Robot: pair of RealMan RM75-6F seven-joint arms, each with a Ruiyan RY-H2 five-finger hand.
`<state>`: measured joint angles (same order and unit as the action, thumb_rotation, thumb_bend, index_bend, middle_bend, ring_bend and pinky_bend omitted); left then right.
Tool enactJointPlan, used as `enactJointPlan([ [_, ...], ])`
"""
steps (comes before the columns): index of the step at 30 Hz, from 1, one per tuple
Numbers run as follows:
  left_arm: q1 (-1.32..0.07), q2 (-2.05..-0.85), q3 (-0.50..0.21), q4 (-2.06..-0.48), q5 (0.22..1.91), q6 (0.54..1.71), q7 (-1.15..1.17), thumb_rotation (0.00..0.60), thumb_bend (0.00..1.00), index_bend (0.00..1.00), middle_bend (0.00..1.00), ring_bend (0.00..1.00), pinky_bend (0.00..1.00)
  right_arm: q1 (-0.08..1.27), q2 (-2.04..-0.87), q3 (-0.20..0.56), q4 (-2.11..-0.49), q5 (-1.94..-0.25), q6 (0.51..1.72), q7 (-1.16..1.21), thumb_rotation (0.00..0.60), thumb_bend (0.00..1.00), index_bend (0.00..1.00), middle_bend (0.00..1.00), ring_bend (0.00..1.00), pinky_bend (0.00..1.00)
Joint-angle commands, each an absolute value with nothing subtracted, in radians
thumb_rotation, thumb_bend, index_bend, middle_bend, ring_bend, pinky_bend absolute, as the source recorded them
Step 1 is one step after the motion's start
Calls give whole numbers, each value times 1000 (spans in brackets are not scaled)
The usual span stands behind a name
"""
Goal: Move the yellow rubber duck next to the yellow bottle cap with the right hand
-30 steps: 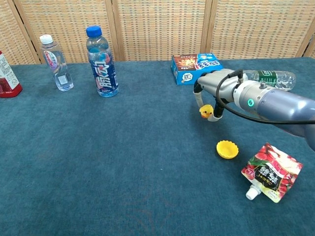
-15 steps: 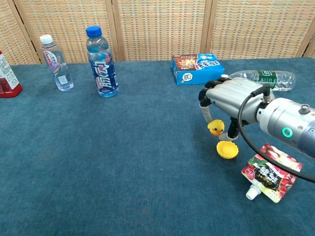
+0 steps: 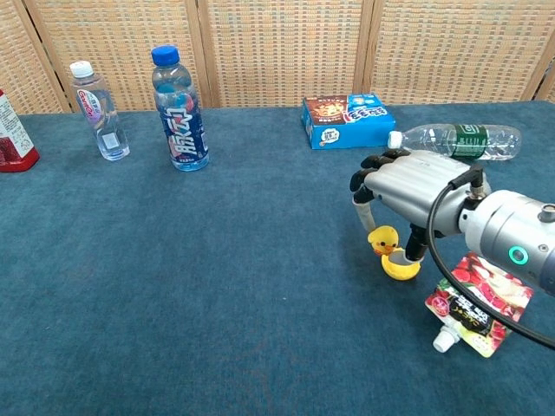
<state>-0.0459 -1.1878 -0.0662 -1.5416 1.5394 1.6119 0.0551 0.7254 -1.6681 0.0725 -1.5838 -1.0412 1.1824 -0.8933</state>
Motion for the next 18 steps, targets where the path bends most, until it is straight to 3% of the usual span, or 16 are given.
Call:
enactJointPlan([
  [1,-46,-1187,-66,-1543,1536,1608,59,600,84,0,0,0,0,726,-1673,73,-1572,-1025,1170,-903,600,213,494,152,0,52],
  [18,-43,-1186,-68,-1545,1540,1618,57,600,84,0,0,0,0,730,-1660,71,-1590,-951,1150,-972,600,210,476,134,0,36],
])
